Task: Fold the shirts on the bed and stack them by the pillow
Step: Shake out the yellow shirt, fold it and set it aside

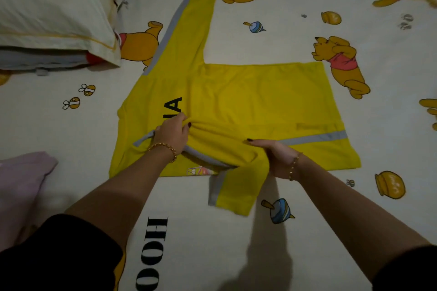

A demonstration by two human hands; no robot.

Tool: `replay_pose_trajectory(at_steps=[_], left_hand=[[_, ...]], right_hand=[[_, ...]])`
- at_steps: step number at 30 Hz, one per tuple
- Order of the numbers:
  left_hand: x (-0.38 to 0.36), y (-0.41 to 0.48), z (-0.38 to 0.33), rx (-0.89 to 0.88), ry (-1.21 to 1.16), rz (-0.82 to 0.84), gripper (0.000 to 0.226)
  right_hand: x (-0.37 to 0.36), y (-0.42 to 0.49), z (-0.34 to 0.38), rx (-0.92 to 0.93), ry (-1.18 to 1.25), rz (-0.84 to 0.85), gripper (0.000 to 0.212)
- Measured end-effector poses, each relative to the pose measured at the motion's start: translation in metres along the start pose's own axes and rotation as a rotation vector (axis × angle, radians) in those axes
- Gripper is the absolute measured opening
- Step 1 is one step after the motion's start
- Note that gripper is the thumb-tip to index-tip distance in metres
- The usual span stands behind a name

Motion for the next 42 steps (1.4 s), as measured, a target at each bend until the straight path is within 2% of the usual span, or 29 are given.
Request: replay_pose_trajectory(at_steps=[3, 6, 7, 10, 12, 14, 16, 17, 19, 21, 24, 26, 28, 30, 33, 36, 38, 40, 42], left_hand=[[-0.005, -0.001, 0.001, 0.043, 0.019, -0.019, 0.02], [-0.008, -0.006, -0.001, 0.083, 0.05, -0.047, 0.021], [-0.009, -0.008, 0.0, 0.101, 0.055, -0.059, 0.021], [-0.012, -0.012, 0.007, 0.171, 0.032, -0.079, 0.025], [-0.013, -0.013, 0.009, 0.215, 0.015, -0.094, 0.027], [-0.013, -0.014, 0.01, 0.245, 0.006, -0.124, 0.029], [-0.011, -0.017, 0.008, 0.253, 0.001, -0.167, 0.032], [-0.008, -0.019, 0.006, 0.233, 0.008, -0.206, 0.035], [-0.003, -0.028, -0.005, 0.106, 0.078, -0.284, 0.048], [-0.013, -0.039, -0.019, -0.096, 0.215, -0.253, 0.065], [-0.04, -0.057, -0.026, -0.303, 0.418, -0.092, 0.075], [-0.045, -0.06, -0.022, -0.306, 0.469, -0.069, 0.07], [-0.041, -0.055, -0.021, -0.275, 0.477, -0.114, 0.063], [-0.036, -0.047, -0.021, -0.241, 0.496, -0.126, 0.071], [-0.03, -0.036, -0.017, -0.192, 0.477, -0.054, 0.085], [-0.018, -0.025, -0.016, -0.157, 0.438, -0.02, 0.088], [-0.006, -0.019, -0.02, -0.118, 0.485, -0.073, 0.088], [0.009, -0.018, -0.026, -0.097, 0.493, -0.184, 0.089], [0.006, -0.029, -0.032, -0.158, 0.512, -0.248, 0.092]], right_hand=[[0.03, -0.007, 0.002, -0.075, -0.126, 0.0, 0.043], [0.063, -0.015, 0.015, -0.171, -0.502, -0.107, 0.079], [0.075, -0.017, 0.024, -0.188, -0.669, -0.172, 0.083], [0.108, -0.018, 0.048, -0.243, -1.021, -0.286, 0.06], [0.121, -0.018, 0.069, -0.251, -1.261, -0.337, 0.062], [0.128, -0.016, 0.097, -0.12, -1.424, -0.452, 0.06], [0.132, -0.024, 0.123, 0.062, -1.503, -0.65, 0.044], [0.129, -0.031, 0.131, 0.147, -1.545, -0.752, 0.038], [0.118, -0.037, 0.127, 0.295, -1.618, -0.823, 0.049], [0.098, -0.038, 0.103, 0.454, -1.676, -0.733, 0.072], [0.082, -0.027, 0.055, 0.437, -1.852, -0.581, 0.096], [0.086, -0.022, 0.043, 0.423, -1.862, -0.618, 0.088], [0.09, -0.02, 0.045, 0.422, -1.805, -0.665, 0.069], [0.094, -0.018, 0.05, 0.411, -1.768, -0.674, 0.059], [0.102, -0.013, 0.059, 0.38, -1.765, -0.643, 0.056], [0.108, -0.019, 0.082, 0.394, -1.724, -0.646, 0.06], [0.106, -0.03, 0.103, 0.442, -1.721, -0.72, 0.059], [0.101, -0.046, 0.118, 0.58, -1.745, -0.827, 0.056], [0.102, -0.059, 0.112, 0.658, -1.758, -0.888, 0.061]])
Point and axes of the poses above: each hand's wrist, its own y-axis towards the middle knuckle, its own x-axis out of the back of the hand, z = x × y, the point moved 9 cm from there along y, towards the middle knuckle, and after that the axes turned 2 degrees about z, right-handed, at the moved point
